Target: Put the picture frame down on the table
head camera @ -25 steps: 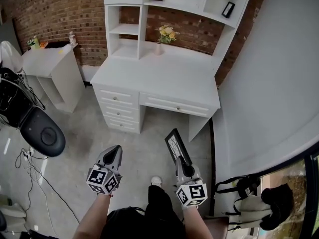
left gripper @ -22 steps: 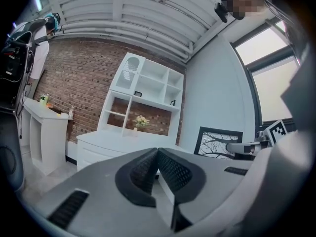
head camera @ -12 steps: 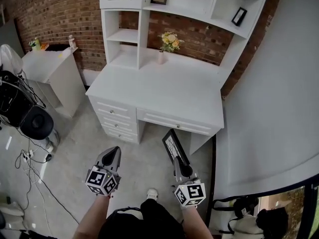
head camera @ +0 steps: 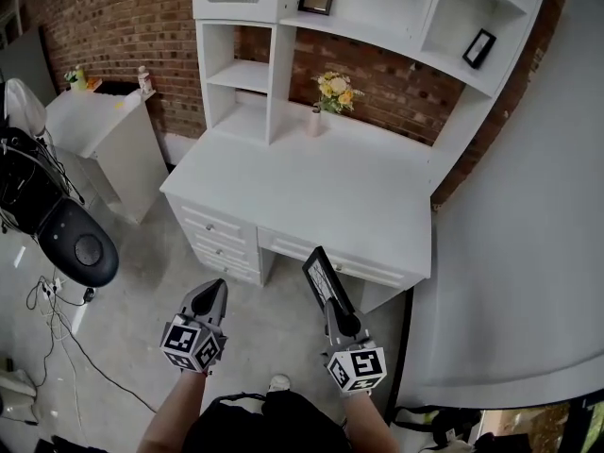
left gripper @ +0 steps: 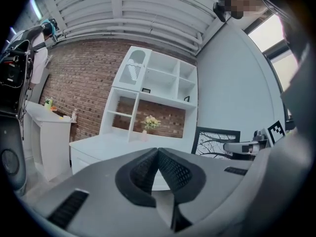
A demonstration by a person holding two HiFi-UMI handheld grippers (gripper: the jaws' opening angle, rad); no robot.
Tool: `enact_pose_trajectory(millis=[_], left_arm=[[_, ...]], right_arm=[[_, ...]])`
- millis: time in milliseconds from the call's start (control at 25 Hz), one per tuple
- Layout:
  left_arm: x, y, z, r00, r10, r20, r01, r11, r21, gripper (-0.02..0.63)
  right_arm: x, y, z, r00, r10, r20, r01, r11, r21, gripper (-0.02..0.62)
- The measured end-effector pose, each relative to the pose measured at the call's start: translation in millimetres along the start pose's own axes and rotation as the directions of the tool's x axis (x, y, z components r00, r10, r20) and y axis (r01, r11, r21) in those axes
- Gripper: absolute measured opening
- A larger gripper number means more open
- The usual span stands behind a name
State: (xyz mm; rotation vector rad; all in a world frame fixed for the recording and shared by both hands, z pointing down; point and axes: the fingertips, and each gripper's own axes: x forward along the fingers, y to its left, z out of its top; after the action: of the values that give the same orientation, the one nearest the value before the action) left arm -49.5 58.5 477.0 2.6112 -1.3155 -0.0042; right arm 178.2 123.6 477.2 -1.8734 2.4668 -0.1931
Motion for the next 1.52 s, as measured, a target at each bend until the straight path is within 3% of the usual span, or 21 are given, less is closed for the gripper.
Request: enact_pose_trajectory(millis=[280, 720, 1520], left_arm=[[30, 10, -2, 0.998, 0.056, 0.018, -0.055, 0.998, -0.012, -0.006], [34, 55, -4, 0.987, 0.161, 0.002, -0.161, 0.987, -0.018, -0.006], [158, 150, 28, 0.989, 0.146, 0.0, -0.146, 0.989, -0.025, -0.006]], right_arm=[[41, -22, -3, 0.997, 0.071, -0.015, -0.072, 0.997, -0.008, 0.02], [99, -9, -16, 0.985, 0.168, -0.048, -0.168, 0.986, 0.017, 0.02], [249, -17, -13, 0.974, 0.208, -0.091, -0.208, 0.978, 0.016, 0.02]])
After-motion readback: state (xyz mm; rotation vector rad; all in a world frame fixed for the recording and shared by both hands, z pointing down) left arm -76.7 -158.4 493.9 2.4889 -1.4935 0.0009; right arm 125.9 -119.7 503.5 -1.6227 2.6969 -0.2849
